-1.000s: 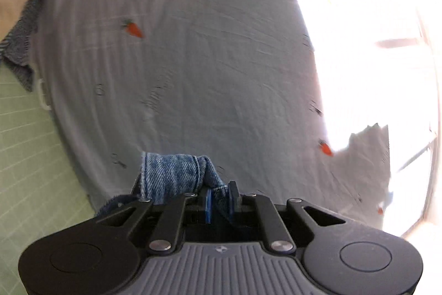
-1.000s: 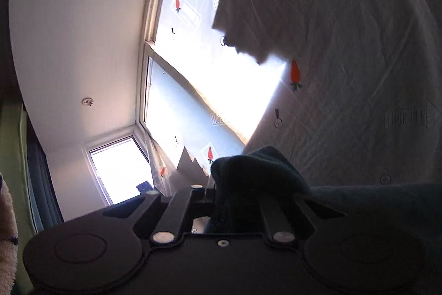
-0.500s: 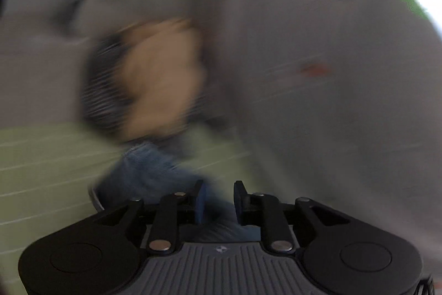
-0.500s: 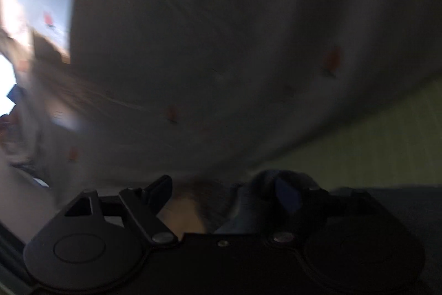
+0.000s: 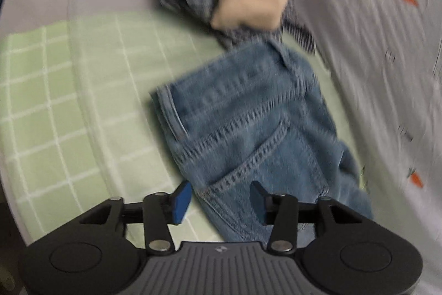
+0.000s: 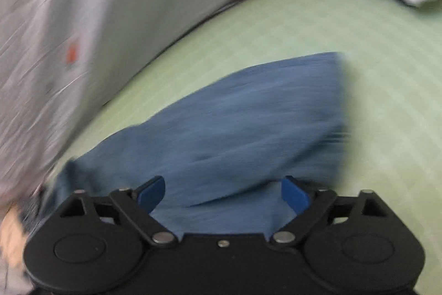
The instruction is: Fold clothes
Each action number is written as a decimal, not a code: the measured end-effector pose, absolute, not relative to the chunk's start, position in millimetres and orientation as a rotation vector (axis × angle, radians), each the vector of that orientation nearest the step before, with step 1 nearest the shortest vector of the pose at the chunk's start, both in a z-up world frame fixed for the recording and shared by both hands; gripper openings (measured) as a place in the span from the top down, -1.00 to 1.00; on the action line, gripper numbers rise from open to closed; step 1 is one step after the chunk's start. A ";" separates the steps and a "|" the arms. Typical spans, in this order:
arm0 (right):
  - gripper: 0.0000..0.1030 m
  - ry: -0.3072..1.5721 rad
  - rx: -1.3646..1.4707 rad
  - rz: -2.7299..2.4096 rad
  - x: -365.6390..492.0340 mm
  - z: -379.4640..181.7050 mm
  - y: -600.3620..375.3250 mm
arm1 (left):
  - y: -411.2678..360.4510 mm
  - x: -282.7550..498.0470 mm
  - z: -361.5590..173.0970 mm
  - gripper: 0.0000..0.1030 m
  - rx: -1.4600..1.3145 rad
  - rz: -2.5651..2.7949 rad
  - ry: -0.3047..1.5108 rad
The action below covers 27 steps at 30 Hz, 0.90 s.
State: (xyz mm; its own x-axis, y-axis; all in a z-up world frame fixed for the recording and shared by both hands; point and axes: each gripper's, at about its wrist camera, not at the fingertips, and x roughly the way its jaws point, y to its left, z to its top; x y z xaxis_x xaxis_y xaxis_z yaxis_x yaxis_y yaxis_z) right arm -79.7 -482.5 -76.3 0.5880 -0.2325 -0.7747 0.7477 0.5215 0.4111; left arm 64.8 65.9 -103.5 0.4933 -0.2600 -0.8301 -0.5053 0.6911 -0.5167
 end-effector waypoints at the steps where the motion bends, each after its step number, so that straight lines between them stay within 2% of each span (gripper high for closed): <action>1: -0.88 0.713 0.824 -0.679 -82.9 -79.8 -487.0 | 60.3 68.0 -107.0 -0.11 -0.820 0.167 1.097; 11: -0.83 0.602 1.106 -0.810 -105.3 -125.2 -557.7 | 29.3 93.7 -132.0 -0.14 -0.696 0.203 1.195; 14: -0.45 0.634 1.055 -0.782 -90.3 -129.7 -577.3 | 25.3 98.1 -132.0 -0.23 -0.668 0.213 1.192; 16: 0.08 0.691 1.040 -0.768 -77.4 -135.0 -587.5 | 21.5 100.9 -131.5 -0.29 -0.643 0.219 1.196; 17: 0.21 0.707 1.037 -0.770 -73.1 -136.6 -591.4 | 19.5 102.1 -131.3 -0.31 -0.629 0.223 1.198; 18: 0.55 0.692 1.035 -0.765 -71.4 -134.1 -595.1 | 17.6 103.3 -131.1 -0.32 -0.615 0.228 1.199; 19: 0.68 0.669 1.019 -0.763 -70.6 -127.4 -598.2 | 16.1 104.3 -130.8 -0.34 -0.605 0.233 1.199; 21: 0.71 0.627 0.966 -0.754 -62.5 -108.3 -604.1 | 14.0 106.5 -129.4 -0.45 -0.598 0.243 1.200; 27: 0.78 0.496 0.638 -0.695 -6.2 -24.4 -629.8 | 9.1 114.0 -130.0 -0.58 -0.564 0.269 1.209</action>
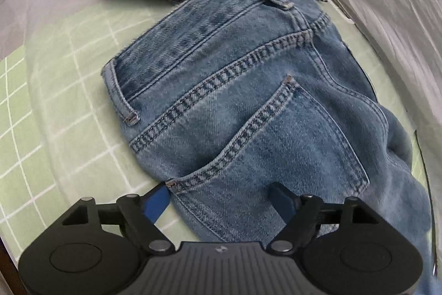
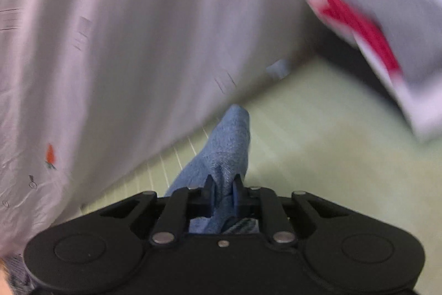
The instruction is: Fold clothes
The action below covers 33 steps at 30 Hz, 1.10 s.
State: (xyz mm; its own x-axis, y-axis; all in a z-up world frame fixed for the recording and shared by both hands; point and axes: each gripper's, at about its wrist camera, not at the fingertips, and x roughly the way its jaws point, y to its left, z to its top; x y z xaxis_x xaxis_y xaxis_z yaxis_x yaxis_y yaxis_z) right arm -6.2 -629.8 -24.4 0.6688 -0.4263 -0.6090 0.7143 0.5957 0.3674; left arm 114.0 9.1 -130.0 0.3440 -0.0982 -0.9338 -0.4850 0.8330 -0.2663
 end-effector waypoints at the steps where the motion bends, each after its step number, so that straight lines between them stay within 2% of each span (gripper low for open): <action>1: 0.78 0.462 0.595 -0.686 1.2 -11.3 -631.4 | 9.0 114.5 -130.0 -0.59 -0.560 0.272 1.206; 5: 0.71 0.365 0.383 -0.663 35.3 24.7 -633.7 | 12.3 113.3 -130.2 -0.69 -0.547 0.270 1.186; 6: 0.36 0.362 0.322 -0.664 48.7 24.1 -634.4 | 11.0 112.7 -129.9 -0.71 -0.536 0.270 1.182; 7: -0.24 0.412 0.270 -0.678 61.6 17.8 -638.1 | 8.9 112.7 -129.7 -0.72 -0.523 0.270 1.181; 8: -0.36 0.511 0.235 -0.708 76.6 5.4 -643.5 | 7.4 112.9 -129.4 -0.72 -0.509 0.268 1.183; 9: -0.13 0.546 0.246 -0.724 78.1 -3.9 -644.9 | 7.0 113.5 -129.0 -0.72 -0.495 0.263 1.189; 10: -0.05 0.581 0.257 -0.739 79.6 -13.1 -646.2 | 8.0 113.6 -128.6 -0.72 -0.492 0.260 1.192; 11: -0.13 0.615 0.271 -0.755 79.8 -22.5 -647.5 | 10.5 112.8 -128.1 -0.72 -0.503 0.263 1.192; 12: -0.33 0.629 0.316 -0.772 67.2 -32.8 -647.8 | 13.5 111.0 -127.6 -0.72 -0.523 0.272 1.189; 13: -0.42 0.643 0.362 -0.789 54.6 -43.1 -648.1 | 16.4 108.6 -127.3 -0.72 -0.546 0.281 1.185; 22: -0.47 0.715 0.781 -0.923 -60.2 -117.3 -641.9 | 40.6 98.0 -126.1 -0.60 -0.644 0.299 1.143; 29: -0.51 0.685 0.921 -0.924 -83.0 -133.9 -613.9 | 39.8 111.2 -125.2 -0.54 -0.620 0.295 1.135; 32: -0.48 0.676 0.937 -0.883 -76.0 -134.2 -609.5 | 21.7 128.3 -129.1 -0.52 -0.622 0.294 1.118; 33: -0.29 0.664 0.962 -0.862 -74.7 -135.0 -608.9 | 23.2 127.0 -128.6 -0.47 -0.634 0.296 1.108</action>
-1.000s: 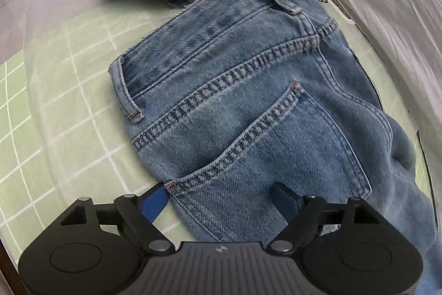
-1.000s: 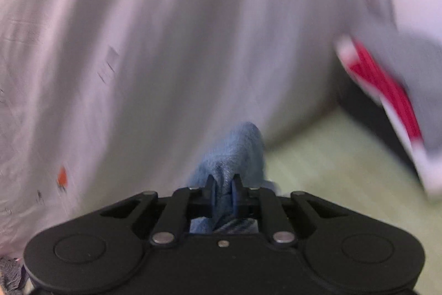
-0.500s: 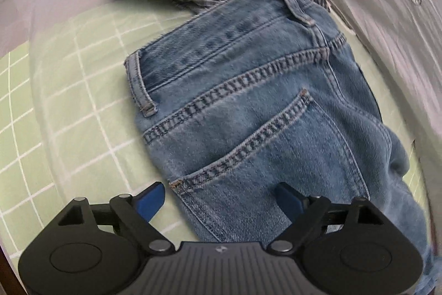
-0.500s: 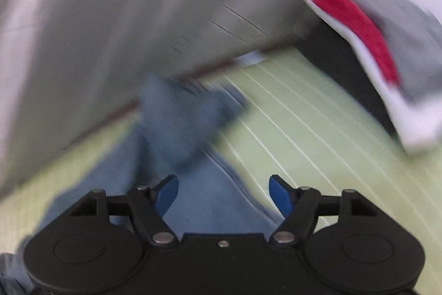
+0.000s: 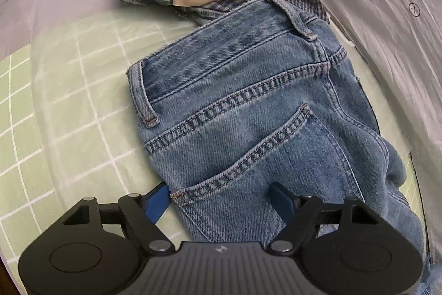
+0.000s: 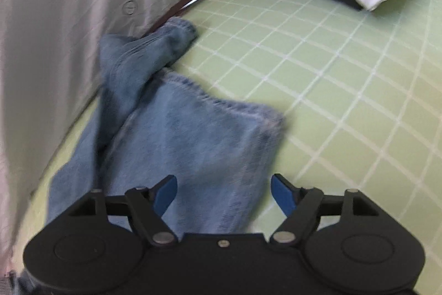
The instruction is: Fold clothes
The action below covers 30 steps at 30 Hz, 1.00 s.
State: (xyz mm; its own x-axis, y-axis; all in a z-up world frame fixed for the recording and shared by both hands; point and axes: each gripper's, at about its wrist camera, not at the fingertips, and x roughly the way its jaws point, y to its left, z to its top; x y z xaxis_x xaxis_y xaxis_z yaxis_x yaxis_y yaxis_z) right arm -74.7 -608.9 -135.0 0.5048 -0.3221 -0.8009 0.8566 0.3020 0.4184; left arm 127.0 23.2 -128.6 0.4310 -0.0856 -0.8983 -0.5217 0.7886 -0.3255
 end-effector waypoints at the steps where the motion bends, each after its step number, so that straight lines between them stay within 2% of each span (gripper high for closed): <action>1: 0.21 0.653 0.988 -0.841 -73.5 -135.9 -608.4 | 25.7 125.4 -128.4 -0.45 -0.652 0.299 1.095; 2: 0.57 0.641 1.017 -0.819 -72.6 -137.0 -608.1 | 28.2 123.7 -128.3 -0.44 -0.670 0.303 1.081; 3: 0.80 0.624 1.094 -0.795 -76.0 -141.0 -610.2 | 31.0 122.6 -128.4 -0.40 -0.690 0.307 1.067; 6: 0.81 0.490 1.173 -0.805 -98.1 -134.6 -608.5 | 37.3 118.6 -127.0 -0.27 -0.738 0.311 1.036; 8: 0.81 0.443 1.117 -0.847 -115.1 -114.6 -607.0 | 39.8 116.2 -125.9 -0.24 -0.755 0.308 1.022; 15: 0.82 0.227 0.969 -0.997 -208.3 -21.2 -588.7 | 50.8 109.1 -128.4 -0.21 -0.812 0.308 0.994; 19: 0.82 0.155 0.933 -1.098 -254.7 10.0 -588.5 | 54.1 105.0 -128.3 -0.20 -0.826 0.309 0.975; 21: 0.82 0.099 0.975 -1.124 -270.6 13.1 -589.3 | 55.5 105.8 -129.1 -0.07 -0.834 0.313 0.962; 24: 0.82 0.073 0.986 -1.164 -274.8 17.4 -588.4 | 55.5 108.9 -125.4 0.05 -0.813 0.301 0.957; 30: 0.81 0.192 0.829 -1.151 -215.6 32.9 -627.0 | 57.4 114.9 -124.3 0.05 -0.794 0.291 0.958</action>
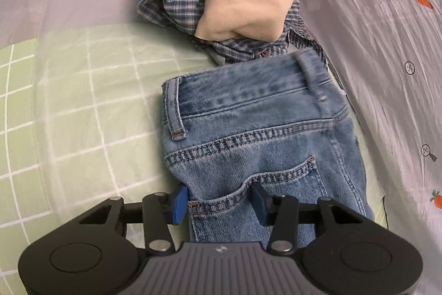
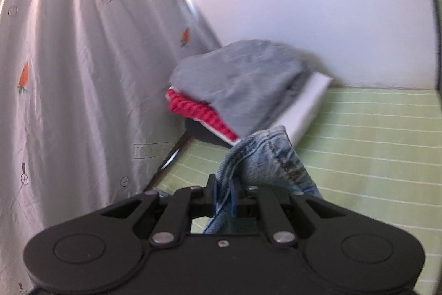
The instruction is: Fold clothes
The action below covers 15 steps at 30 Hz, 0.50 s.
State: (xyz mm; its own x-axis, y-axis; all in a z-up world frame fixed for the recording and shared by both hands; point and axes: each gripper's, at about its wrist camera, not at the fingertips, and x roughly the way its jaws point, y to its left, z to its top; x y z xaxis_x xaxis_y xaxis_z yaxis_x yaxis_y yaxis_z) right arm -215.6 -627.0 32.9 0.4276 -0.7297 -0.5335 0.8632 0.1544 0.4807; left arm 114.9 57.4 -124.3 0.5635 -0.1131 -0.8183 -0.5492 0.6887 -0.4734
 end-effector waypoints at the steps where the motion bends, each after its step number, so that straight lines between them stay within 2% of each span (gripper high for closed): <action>1: 0.80 0.232 0.814 -1.124 -200.9 32.8 -635.9 | 57.9 115.0 -124.5 0.05 -0.793 0.288 0.958; 3: 0.75 0.326 0.743 -1.098 -164.5 25.2 -649.7 | 59.3 114.9 -126.0 0.04 -0.798 0.283 0.958; 4: 0.63 0.384 0.718 -1.055 -147.6 19.2 -654.4 | 60.6 115.2 -127.3 0.02 -0.804 0.282 0.958; 5: 0.60 0.448 0.711 -1.006 -132.2 11.7 -656.4 | 61.8 115.6 -128.6 0.01 -0.809 0.281 0.959; 8: 0.16 0.518 0.713 -0.929 -114.3 -3.5 -648.8 | 63.4 113.7 -129.9 -0.01 -0.808 0.275 0.955; 10: -0.34 0.516 0.701 -0.960 -120.2 -12.9 -637.9 | 61.7 110.1 -130.0 -0.04 -0.799 0.275 0.949; 15: -0.85 0.555 0.741 -1.057 -159.4 -45.0 -624.5 | 59.7 113.1 -134.2 -0.07 -0.800 0.280 0.963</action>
State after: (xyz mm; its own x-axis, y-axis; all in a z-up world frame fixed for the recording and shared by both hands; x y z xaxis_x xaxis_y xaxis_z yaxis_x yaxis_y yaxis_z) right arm -159.4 -624.5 -45.0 0.3973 -0.5677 -0.7210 0.9158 0.2955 0.2720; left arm 113.1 59.7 -134.2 0.5624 -0.1259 -0.8172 -0.5442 0.6878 -0.4804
